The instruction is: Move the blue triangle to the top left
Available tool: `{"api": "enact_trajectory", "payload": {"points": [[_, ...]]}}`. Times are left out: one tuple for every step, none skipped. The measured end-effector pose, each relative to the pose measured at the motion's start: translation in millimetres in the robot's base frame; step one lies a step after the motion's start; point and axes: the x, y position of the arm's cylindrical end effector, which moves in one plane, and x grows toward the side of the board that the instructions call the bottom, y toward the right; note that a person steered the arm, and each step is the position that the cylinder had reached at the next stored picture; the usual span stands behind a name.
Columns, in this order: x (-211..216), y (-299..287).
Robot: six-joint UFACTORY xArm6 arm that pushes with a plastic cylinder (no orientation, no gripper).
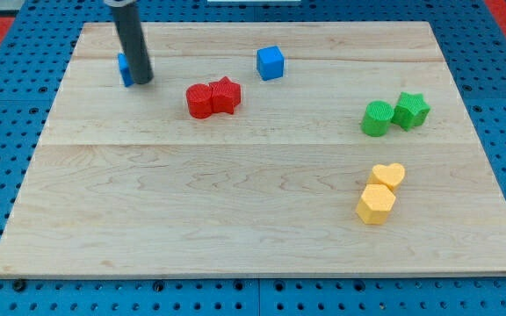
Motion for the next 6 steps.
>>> {"api": "enact_trajectory", "payload": {"points": [[-42, -51], [-46, -57], [-9, -39], [-7, -122], [-22, -123], [-53, -115]]}}
